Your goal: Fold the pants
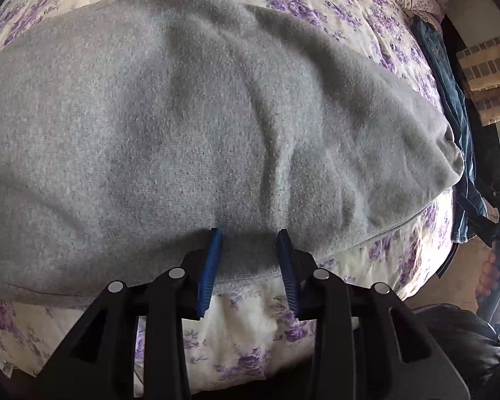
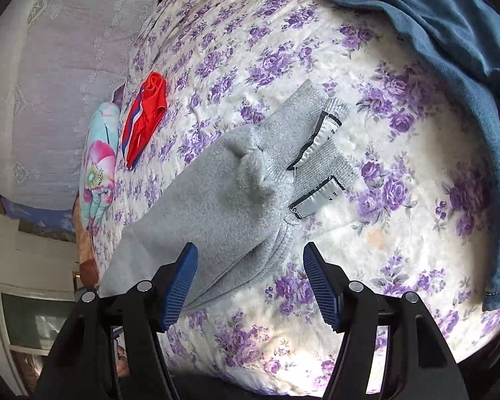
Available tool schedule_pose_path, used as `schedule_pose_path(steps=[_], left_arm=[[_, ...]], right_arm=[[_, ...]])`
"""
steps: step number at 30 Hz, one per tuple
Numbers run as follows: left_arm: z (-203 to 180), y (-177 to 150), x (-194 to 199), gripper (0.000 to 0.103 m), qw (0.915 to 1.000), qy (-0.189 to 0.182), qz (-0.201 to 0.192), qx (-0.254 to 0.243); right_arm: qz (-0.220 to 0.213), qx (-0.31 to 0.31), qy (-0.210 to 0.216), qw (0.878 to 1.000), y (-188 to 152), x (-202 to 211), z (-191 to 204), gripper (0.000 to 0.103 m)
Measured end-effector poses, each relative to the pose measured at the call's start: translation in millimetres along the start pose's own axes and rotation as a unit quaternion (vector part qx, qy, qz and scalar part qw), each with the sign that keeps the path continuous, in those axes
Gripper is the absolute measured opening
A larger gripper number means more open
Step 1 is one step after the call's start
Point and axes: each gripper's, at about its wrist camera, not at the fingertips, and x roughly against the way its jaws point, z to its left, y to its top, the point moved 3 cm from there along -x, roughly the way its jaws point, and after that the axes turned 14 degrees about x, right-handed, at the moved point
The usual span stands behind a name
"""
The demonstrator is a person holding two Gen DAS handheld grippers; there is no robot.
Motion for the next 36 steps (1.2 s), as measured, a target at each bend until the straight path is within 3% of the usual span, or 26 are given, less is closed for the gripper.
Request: schedule_pose_path(steps=[3,13,17,18,19,20,22,25,27,31,33,36], left_arm=[[2,2,0,0.034,1.0000,-0.005,0.005,0.005],[6,-3,4,0.034,0.9998,-0.013,0.004,0.015],[4,-4,4,0.034,0.9999,-0.004,0.008,0.008],[2,-3,3,0.034,0.9999,0.002,0.010,0.004],[1,-3,2,0.034,0.9999,0.007,0.012,0.000],[0,-3,1,0.034,0.9998,0.013,0.013,-0.006],[-2,-3,-2,0.034,0.9995,0.023,0.018,-0.016],[-9,-2,2,0.034,0.9987,0.038,0.024,-0.023],[-25,1,12,0.032,0.9987,0.024,0.024,-0.038],[-92,12,41,0.034,0.9944,-0.020,-0.008,-0.104],[-129,22,39,0.034,0.9916,-0.049,-0.009,-0.119],[-176,31,14,0.034,0.9889,-0.062,-0.009,-0.135]], right_arm=[[0.003,-0.018,0.014,1.000,1,-12,-1,0.066],[0.029,-0.051,0.005,0.998,3,-49,-21,0.066],[0.000,-0.074,0.045,0.996,12,-59,-26,0.077],[-0.004,-0.080,0.050,0.996,13,-59,-26,0.073],[-0.012,-0.079,0.056,0.995,14,-58,-26,0.058],[-0.015,-0.075,0.063,0.995,13,-59,-27,0.024],[-0.020,-0.093,0.087,0.992,9,-58,-33,0.024],[-0.028,-0.075,0.071,0.994,6,-53,-29,0.023],[-0.020,-0.070,0.060,0.996,7,-56,-28,0.024],[-0.007,-0.071,0.058,0.996,8,-62,-31,0.025],[-0.002,-0.063,0.052,0.997,9,-63,-29,0.025],[0.007,-0.054,0.044,0.998,11,-63,-26,0.026]])
